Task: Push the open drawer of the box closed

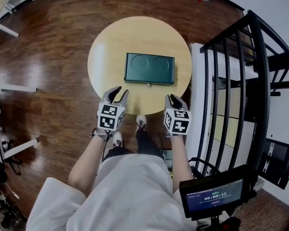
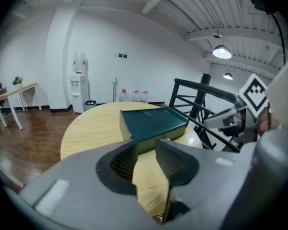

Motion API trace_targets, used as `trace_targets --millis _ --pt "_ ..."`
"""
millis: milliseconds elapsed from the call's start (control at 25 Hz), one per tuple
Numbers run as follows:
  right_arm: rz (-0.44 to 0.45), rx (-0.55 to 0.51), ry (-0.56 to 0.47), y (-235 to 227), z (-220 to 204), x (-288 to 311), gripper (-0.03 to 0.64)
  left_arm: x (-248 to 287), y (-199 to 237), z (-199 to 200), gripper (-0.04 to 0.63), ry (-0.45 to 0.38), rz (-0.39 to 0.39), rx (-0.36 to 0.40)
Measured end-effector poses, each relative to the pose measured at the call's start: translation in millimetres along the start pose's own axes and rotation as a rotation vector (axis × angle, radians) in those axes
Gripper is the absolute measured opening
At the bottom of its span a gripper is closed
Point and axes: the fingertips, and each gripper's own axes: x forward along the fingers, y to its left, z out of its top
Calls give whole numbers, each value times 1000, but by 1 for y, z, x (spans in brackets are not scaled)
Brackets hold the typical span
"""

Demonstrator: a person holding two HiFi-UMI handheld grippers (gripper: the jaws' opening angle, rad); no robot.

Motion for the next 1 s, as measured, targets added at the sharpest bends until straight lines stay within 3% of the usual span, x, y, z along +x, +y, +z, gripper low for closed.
trace_targets --millis 160,640,1000 --pt "-31 9 -109 13 24 -38 20 -32 -1 29 57 -88 -18 -8" --pt "-115 -10 -477 63 102 -182 5 -145 -24 109 37 -355 -102 109" --pt "-106 -29 -569 108 97 -243 5 -215 -35 104 8 -453 -121 124"
